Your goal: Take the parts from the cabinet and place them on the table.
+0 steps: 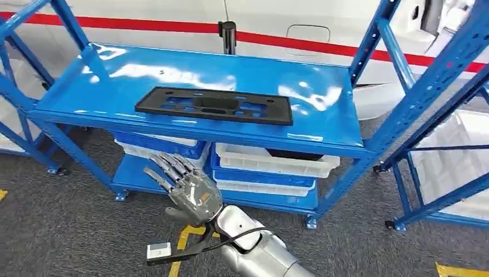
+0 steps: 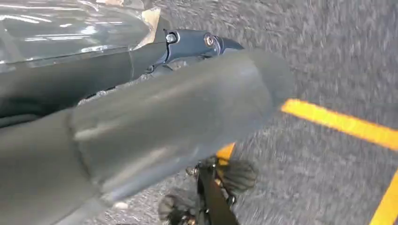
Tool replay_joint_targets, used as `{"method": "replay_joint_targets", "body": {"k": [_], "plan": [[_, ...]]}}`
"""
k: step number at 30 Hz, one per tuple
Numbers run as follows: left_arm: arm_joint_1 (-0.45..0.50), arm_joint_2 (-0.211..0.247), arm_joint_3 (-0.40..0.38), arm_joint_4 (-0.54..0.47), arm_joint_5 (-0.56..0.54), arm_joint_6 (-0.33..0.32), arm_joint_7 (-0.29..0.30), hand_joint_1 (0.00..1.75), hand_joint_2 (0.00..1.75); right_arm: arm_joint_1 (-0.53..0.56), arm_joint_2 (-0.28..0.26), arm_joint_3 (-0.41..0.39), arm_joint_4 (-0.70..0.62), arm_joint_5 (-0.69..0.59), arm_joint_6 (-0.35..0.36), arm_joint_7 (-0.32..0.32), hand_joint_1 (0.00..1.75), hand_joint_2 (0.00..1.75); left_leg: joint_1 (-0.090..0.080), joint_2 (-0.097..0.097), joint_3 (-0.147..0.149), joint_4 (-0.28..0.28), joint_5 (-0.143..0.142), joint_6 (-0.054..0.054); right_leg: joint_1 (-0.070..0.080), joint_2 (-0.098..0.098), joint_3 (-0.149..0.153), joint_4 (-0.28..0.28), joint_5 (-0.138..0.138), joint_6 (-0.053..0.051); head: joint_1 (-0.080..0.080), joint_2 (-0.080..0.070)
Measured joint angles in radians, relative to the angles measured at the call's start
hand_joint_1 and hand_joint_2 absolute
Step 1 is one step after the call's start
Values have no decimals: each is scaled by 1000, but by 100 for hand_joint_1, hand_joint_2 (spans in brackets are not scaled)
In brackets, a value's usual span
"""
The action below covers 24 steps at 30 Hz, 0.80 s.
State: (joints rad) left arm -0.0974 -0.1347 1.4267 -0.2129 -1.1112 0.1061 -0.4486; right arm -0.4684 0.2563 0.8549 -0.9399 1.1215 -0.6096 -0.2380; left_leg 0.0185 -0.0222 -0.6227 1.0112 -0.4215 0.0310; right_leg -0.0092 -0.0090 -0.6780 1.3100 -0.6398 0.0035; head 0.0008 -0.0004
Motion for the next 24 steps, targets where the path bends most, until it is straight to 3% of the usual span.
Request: {"method": "replay_joint_targets", "body": {"k": [1, 2, 4, 5, 6, 7, 8, 9, 11, 16, 19, 24], "plan": [[2, 0, 0, 0, 0, 0, 0, 0, 0, 2, -2, 0, 3, -1, 0, 0, 0, 175, -1, -12, 0, 0, 0, 0, 0, 3, -19, 24, 1, 6, 0, 0], [3, 0, 0, 0, 0, 0, 0, 0, 0, 2, -2, 0, 6, -2, -1, 0, 0, 0, -2, -24, 1, 0, 0, 0, 0, 6, -11, -5, 23, 14, 0, 0], [3, 0, 0, 0, 0, 0, 1, 0, 0, 1, -2, 0, 7, -3, -7, 1, 0, 0, -2, -44, 3, 1, 0, -1, 0, 13, 59, -166, 99, 31, 0, 0], [3, 0, 0, 0, 0, 1, 1, 0, 0, 1, -2, -1, 8, -6, -16, 5, 0, 0, -2, -49, 4, 1, 0, -2, 0, 18, 97, -249, 131, 32, 0, 0], [4, 0, 0, 0, 0, 4, 2, 0, 0, 1, -1, -3, 10, -16, -28, 10, 0, 0, -10, -56, 2, 7, -2, -6, 1, 23, 106, -294, 145, 25, 2, 0], [7, 0, 0, 0, 0, 6, 2, 0, 0, 1, 1, -6, 12, -31, -33, 17, 0, 175, -9, -59, 1, 6, -5, -13, 0, 24, 105, -295, 152, 13, 1, 0], [9, 0, 0, 0, 0, 6, 2, 0, 0, 1, 4, -11, 16, -39, -33, 31, 0, 175, -10, -57, 0, 9, -9, -13, -2, 24, 115, -298, 155, 10, 0, 0], [11, 0, 0, 0, 0, 7, 2, 0, 0, 0, 7, -15, 19, -38, -34, 45, 0, 175, -7, -54, 0, 8, -6, -6, -1, 25, 113, -297, 157, 8, 1, 0], [11, 0, 0, 0, 0, 6, 3, 0, 0, 0, 10, -22, 26, -11, -48, 77, 0, 175, -5, -50, 2, 7, -6, -6, 3, 27, 113, -297, 159, 4, 0, 0], [10, -2, -1, 0, 0, 6, 4, 0, 0, 12, 13, -82, 22, 223, -76, 200, 0, 175, -2, -46, 7, 2, -6, -7, 8, 31, 114, -296, 160, 0, 0, 0], [10, -1, -1, 0, -2, 0, 10, 0, 0, 25, 10, -151, -6, 349, -77, 282, 0, 175, 0, -45, 8, 1, -6, -20, 10, 32, 114, -296, 159, -2, 0, 0], [10, -2, -2, 0, -2, -1, 11, 0, 0, 37, -1, -206, -39, 384, -77, 306, 0, 175, 0, -44, 7, 0, -7, -25, 10, 33, 114, -296, 159, -2, 1, 0]]}}
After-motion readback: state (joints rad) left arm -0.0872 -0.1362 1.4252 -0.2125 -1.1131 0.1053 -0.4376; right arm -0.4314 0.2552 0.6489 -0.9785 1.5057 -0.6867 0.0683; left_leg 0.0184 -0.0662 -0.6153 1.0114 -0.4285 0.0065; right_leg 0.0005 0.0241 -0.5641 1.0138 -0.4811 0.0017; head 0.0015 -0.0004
